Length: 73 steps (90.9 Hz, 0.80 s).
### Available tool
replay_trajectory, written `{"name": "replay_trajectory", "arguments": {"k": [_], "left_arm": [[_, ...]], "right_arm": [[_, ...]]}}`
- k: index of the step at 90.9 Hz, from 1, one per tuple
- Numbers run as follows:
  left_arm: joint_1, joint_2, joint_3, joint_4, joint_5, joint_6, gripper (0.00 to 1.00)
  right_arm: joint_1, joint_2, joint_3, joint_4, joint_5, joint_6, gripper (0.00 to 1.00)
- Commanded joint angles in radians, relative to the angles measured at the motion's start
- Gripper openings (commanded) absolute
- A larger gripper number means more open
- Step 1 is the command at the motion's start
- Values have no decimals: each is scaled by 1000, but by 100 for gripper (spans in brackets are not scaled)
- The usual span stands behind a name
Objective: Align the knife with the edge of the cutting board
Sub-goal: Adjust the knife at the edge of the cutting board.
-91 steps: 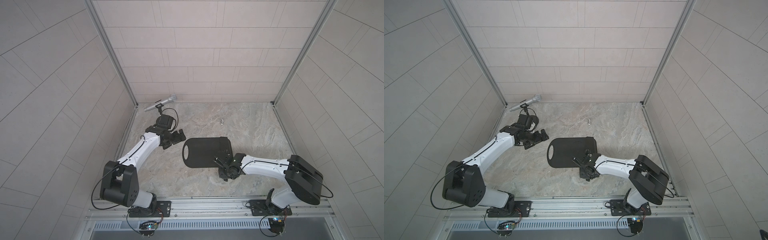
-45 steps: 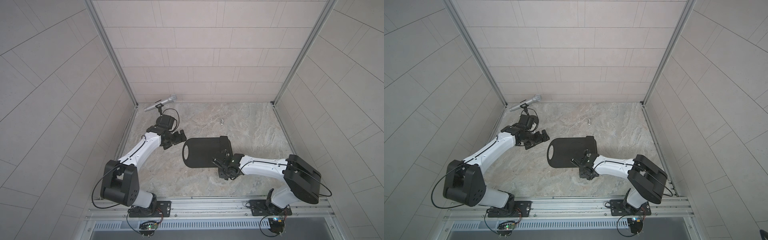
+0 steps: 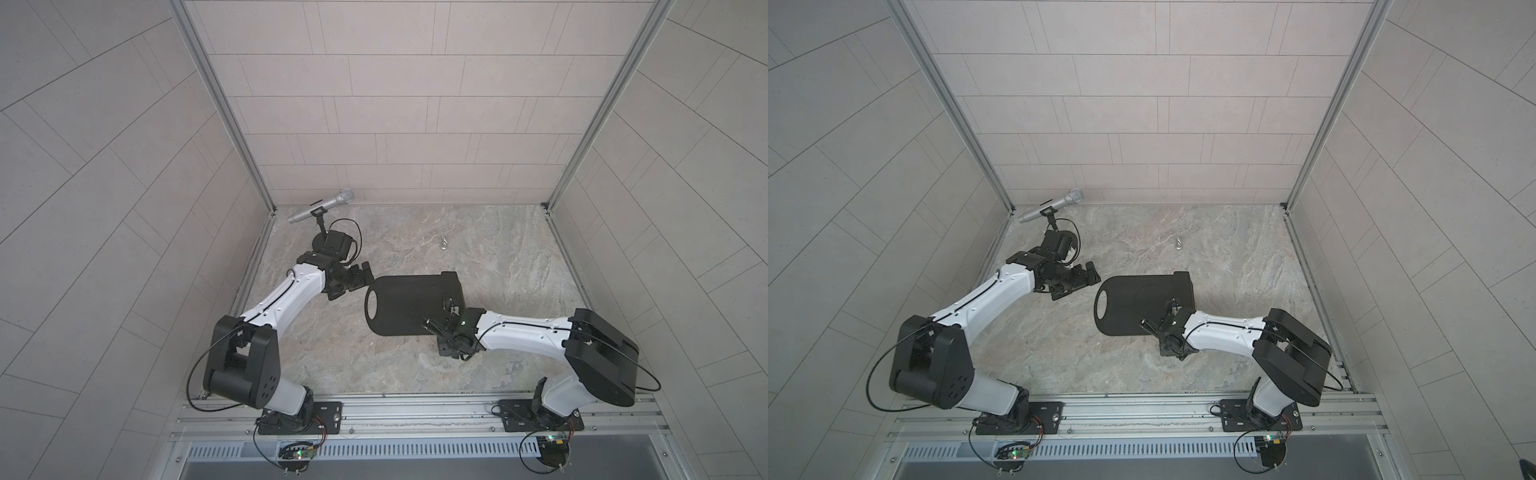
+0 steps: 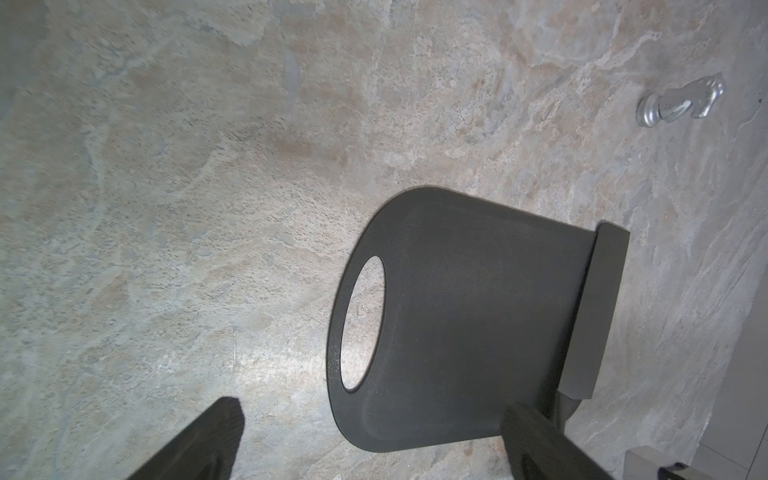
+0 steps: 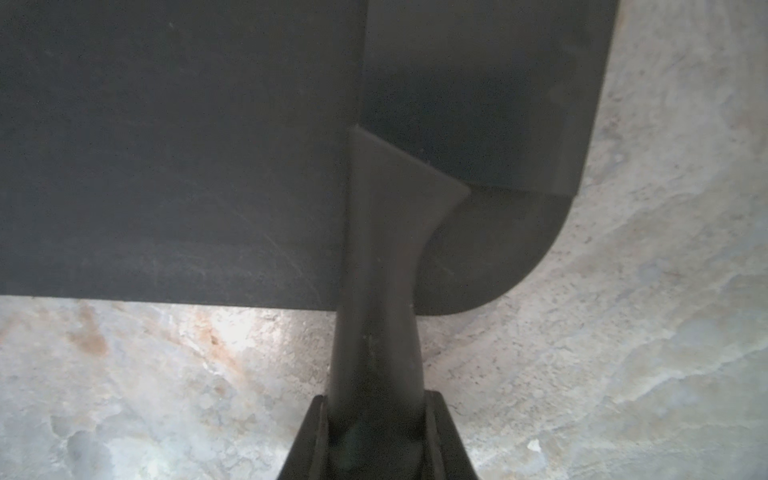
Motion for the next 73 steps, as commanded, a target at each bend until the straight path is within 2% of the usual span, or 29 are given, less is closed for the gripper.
{"name": "replay_trajectory", "arguments": {"k": [1,73], "left_arm": [[-6,13,21,-24,-11,17,100],[-6,15,27,-35,-29,25,100]], "right_arm": [[3,-26,-5,-1,17,2,0],[10,-108,-91,78,-59,3,0]]}}
